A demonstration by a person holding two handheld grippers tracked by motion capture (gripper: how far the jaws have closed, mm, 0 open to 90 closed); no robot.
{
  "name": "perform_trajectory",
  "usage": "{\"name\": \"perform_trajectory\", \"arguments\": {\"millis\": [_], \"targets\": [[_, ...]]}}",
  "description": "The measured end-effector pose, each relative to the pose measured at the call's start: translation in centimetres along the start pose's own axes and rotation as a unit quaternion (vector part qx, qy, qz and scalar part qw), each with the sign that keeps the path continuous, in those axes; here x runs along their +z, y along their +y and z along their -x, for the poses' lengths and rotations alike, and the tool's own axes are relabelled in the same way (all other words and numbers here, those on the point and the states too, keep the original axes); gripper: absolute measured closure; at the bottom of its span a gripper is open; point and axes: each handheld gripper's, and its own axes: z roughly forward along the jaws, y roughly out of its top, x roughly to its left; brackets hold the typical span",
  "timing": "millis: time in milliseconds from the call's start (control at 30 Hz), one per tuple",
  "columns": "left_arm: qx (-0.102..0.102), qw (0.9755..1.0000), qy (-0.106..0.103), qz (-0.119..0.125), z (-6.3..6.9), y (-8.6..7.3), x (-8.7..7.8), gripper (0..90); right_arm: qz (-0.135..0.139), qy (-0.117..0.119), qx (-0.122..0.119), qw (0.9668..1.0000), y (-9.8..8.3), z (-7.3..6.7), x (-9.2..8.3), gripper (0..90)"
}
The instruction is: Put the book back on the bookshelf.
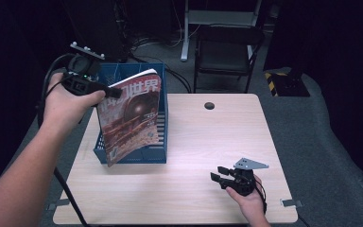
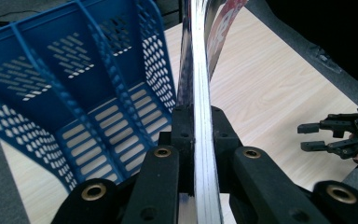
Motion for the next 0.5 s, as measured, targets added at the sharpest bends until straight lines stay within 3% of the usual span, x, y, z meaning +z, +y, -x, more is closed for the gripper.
{"name": "perform_trajectory", "arguments": {"millis": [300,500], "targets": [[-0.022,0.9996,0.017,0.008,-1.7,-0.5,-1.7,83.9,-0.002,0.000,-0.001,1.0000,-0.1,0.0,0.0,53.4],[-0.037,0.9989,0.025,0.012,-2.7,-0.7,-1.9,83.9,-0.002,-0.001,-0.002,1.0000,-0.1,0.0,0.0,53.3]]}}
